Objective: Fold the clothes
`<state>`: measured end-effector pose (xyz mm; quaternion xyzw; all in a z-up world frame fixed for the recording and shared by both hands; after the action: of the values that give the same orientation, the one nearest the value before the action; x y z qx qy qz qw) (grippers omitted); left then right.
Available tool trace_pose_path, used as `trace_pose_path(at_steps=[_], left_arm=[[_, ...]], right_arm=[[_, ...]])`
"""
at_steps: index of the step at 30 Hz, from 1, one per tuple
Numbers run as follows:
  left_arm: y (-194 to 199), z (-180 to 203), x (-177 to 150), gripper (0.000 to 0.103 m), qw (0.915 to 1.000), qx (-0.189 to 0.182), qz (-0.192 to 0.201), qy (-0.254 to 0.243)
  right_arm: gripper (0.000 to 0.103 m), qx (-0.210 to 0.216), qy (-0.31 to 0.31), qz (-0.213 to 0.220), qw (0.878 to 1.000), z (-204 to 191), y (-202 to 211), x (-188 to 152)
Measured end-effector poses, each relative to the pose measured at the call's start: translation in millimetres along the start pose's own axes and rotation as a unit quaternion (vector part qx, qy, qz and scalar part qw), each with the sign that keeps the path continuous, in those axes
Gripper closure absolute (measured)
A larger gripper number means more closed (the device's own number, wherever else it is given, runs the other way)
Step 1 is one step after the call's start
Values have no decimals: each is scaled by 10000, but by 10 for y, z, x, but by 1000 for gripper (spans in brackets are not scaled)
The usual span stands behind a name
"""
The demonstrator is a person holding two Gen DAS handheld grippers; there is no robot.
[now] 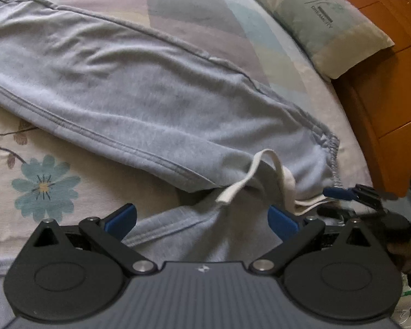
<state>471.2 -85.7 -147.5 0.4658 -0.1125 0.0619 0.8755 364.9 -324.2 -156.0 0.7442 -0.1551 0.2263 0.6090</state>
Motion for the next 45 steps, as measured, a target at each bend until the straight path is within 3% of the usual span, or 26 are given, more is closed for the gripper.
trace_pose_path(at_steps=[5,6,9,11,13,18,22,26,30,36,40,45], left_arm=[[-203,133,-162,2,9987,-375,-328,44],[-277,114,-183,2,9989,-312,-343,-40],[-423,-160,-214,3,9980,519,-344,-71],[-348,-210,-224,3,9984,462,-322,-1],[-262,-251,-262,3,9969,657,-424,63],[-161,31,-207,3,9984,287,-311,-362],[-372,363,-138,3,9968,-148,-222,-754],[-571,283,-195,3,9969,18,-448,-651],[-450,212,-244,4,9963,199,-574,-605],[-204,400,220,3,9934,42,190,-1127],[-437,602,509,3,9838,23,559,-1701],[-655,463,348,4,9810,361,132,-1903]], right_arm=[[34,-718,90,-455,9963,406,-191,-249],[35,-765,154,-472,9958,439,-194,-283],[36,-807,310,-482,9951,500,-170,-351],[38,-838,351,-594,9941,503,-139,-366],[41,-900,417,-715,9925,493,-79,-364],[40,-836,578,-413,9940,378,-76,-64],[40,-772,650,-130,9948,330,-119,169],[35,-913,482,-365,9940,586,-220,37],[38,-1027,368,-563,9924,770,-304,-42],[36,-1012,425,-598,9922,605,-412,155],[24,-1194,368,-577,9905,565,-550,155],[11,-1193,17,-517,9915,654,-512,67]])
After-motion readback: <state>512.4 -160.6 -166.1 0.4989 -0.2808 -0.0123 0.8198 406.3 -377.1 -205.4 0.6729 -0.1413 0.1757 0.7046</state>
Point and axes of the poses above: each gripper's, at about its wrist camera, not at the fingertips, and y roughly against the way its jaws point, z to its right, x to its top, the point moved 10 cm from there along -y, roughly the way its jaws point, and after that the axes turned 8 degrees about y, right-handed, at the moved point
